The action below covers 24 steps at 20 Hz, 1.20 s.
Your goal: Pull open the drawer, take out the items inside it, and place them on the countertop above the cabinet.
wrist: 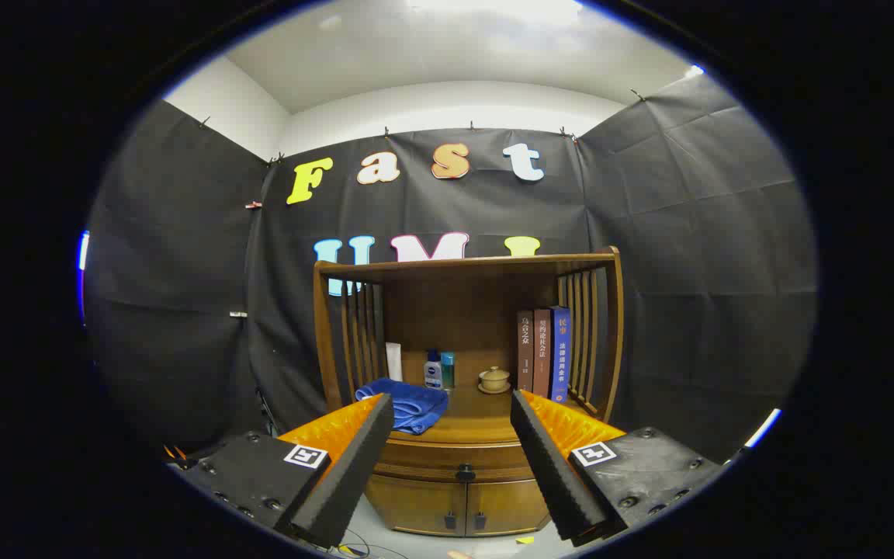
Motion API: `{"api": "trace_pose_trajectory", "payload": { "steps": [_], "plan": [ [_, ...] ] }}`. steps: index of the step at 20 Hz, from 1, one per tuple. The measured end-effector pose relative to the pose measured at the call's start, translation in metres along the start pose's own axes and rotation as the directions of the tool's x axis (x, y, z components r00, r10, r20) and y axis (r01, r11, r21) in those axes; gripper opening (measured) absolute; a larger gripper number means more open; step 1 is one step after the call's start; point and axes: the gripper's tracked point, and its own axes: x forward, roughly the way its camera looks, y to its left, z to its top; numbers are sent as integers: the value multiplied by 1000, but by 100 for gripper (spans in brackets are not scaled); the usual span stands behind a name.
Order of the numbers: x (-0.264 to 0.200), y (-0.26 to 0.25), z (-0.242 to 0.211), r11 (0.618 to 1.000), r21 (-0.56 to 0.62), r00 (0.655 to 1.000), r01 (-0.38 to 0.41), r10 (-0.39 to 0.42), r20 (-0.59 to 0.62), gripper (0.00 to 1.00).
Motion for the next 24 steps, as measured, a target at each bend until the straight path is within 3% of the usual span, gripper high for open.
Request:
{"api": "trace_pose_trajectory", "payload": {
  "steps": [18,24],
  "plan": [
    [4,5,4,1000,14,1000,-1,1,17,99],
    [22,5,-28,1000,21,1000,11,-11,-25,99]
  ]
}}
